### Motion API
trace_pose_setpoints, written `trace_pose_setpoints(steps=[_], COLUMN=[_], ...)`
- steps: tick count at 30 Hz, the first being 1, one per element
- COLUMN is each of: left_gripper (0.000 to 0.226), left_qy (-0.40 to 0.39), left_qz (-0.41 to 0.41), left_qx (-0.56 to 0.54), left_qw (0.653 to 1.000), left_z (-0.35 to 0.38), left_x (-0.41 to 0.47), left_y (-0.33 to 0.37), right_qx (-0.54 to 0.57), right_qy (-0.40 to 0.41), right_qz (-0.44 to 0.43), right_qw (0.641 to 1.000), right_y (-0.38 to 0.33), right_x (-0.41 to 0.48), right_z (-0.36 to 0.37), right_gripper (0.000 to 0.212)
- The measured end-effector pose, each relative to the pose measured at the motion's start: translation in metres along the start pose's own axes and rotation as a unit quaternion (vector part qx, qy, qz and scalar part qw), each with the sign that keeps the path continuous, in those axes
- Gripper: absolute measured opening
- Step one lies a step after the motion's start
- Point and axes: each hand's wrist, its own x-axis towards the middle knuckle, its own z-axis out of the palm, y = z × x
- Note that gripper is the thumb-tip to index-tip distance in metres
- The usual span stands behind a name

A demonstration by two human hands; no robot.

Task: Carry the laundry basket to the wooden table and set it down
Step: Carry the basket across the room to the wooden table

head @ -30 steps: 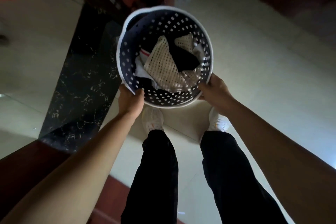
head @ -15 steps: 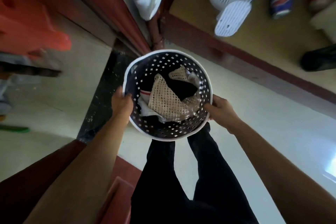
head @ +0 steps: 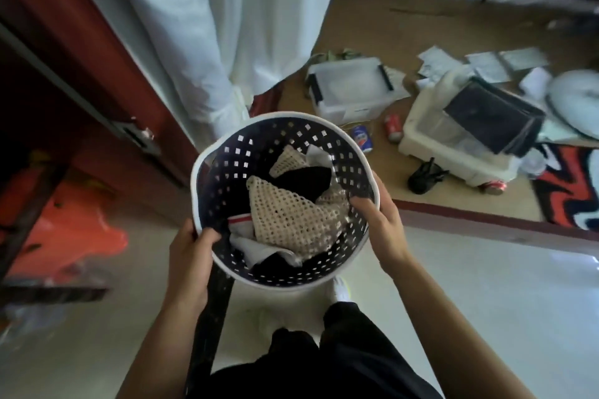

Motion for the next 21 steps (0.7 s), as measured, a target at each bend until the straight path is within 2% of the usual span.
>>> trace_pose_setpoints(steps=[5,8,10,15,19,21], left_gripper=[0.054,0.063,0.065,0.065,0.033,0.027], left_qy=[-0.109,-0.173,-0.227,-0.331,-0.391,-0.426], left_qz=[0.061,0.09,0.1,0.118,0.12,0.128], left_qx=[-0.031,-0.009,0.01,0.072,0.113,0.123], left_qw=[0.992,0.981,0.969,0.933,0.906,0.887], left_z=[0.035,0.07,0.094,0.165,0.235,0.275], left_x=[-0.015,-0.034,-0.055,-0.118,-0.188,-0.226], left_y=[0.019,0.029,0.033,0.031,0.016,0.004], right_qx=[0.018,0.041,0.05,0.094,0.146,0.168], right_qy=[0.113,0.163,0.194,0.309,0.412,0.442], right_qz=[-0.016,-0.004,-0.005,-0.002,-0.003,0.004], right_qw=[0.993,0.986,0.98,0.947,0.9,0.881], right_y=[0.003,0.012,0.015,0.033,0.059,0.077], right_x=[-0.043,-0.075,-0.101,-0.168,-0.216,-0.241], right_z=[-0.03,-0.062,-0.089,-0.17,-0.239,-0.277], right_gripper=[0.072,0.078,0.074,0.075,0.07,0.068])
